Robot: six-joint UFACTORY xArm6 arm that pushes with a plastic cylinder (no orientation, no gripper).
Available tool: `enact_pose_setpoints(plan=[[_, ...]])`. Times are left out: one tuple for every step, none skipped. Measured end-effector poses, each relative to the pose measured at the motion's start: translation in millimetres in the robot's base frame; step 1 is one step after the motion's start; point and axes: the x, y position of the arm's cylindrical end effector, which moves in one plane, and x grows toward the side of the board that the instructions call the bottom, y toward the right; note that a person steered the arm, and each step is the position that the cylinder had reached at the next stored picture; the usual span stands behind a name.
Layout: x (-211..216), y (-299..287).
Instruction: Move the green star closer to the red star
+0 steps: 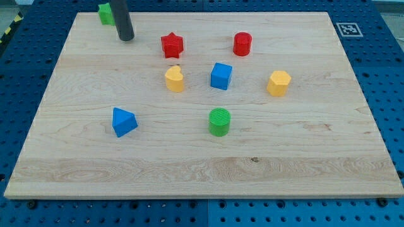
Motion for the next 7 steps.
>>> enact_pose_setpoints(plan=[[0, 0], [7, -7], [7, -58], [-26, -105], [-85, -112], [-86, -111], [-85, -96]])
